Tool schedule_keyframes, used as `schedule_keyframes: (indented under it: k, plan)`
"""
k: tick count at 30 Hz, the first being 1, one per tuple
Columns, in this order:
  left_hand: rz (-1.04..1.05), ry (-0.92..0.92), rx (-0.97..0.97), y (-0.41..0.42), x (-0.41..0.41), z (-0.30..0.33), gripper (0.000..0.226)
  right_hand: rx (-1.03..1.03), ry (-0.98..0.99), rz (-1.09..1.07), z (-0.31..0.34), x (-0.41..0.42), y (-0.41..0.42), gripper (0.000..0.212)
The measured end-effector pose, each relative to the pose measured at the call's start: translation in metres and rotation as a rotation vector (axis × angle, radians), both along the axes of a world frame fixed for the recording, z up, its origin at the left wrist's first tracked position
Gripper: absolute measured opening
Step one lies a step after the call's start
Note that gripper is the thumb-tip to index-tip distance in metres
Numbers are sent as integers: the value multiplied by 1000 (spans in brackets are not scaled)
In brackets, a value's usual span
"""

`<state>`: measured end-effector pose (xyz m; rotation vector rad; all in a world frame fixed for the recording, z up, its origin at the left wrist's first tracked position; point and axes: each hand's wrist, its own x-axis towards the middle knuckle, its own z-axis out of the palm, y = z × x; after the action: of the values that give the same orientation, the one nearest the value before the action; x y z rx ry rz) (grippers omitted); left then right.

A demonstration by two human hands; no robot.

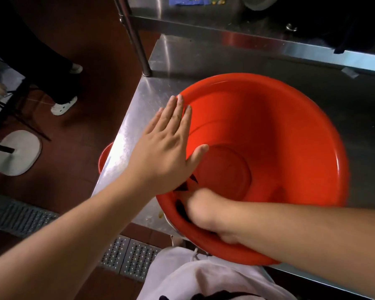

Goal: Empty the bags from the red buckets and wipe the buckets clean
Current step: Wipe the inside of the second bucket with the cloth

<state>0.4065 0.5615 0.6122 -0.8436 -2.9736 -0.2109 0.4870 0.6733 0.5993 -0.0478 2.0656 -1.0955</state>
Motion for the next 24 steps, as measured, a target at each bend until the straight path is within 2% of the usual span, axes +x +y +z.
schedule_keyframes:
  k: [1, 4, 5, 8, 10, 14, 17, 21, 24]
  plan:
    - [-12, 1, -12, 0, -2, -1, 86, -84, -47, -9, 9, 11, 2, 37]
    - [-18, -5, 2, 1, 1, -3, 85, -107, 138, 45, 31, 40, 25, 29]
    - [-20, 3, 15, 1, 0, -5, 85, -109, 109, 61, 30, 46, 38, 31]
    - [-38, 38, 3, 2, -1, -6, 84, 92, 32, 384, 15, 47, 65, 48]
    - [-50, 35, -5, 3, -2, -7, 84, 271, -121, 534, -6, 36, 71, 50]
    - [-47, 38, -4, 4, -4, -9, 85, 427, -305, 712, -54, 2, 60, 20]
    - [-50, 45, -13, 2, -3, -10, 85, 484, -318, 693, -86, -15, 46, 29]
    - [-52, 43, 6, 3, -3, -10, 85, 547, -283, 688, -97, -24, 34, 44]
    - [-53, 42, -8, 3, -4, -9, 87, 476, -259, 573, -88, -19, 39, 44]
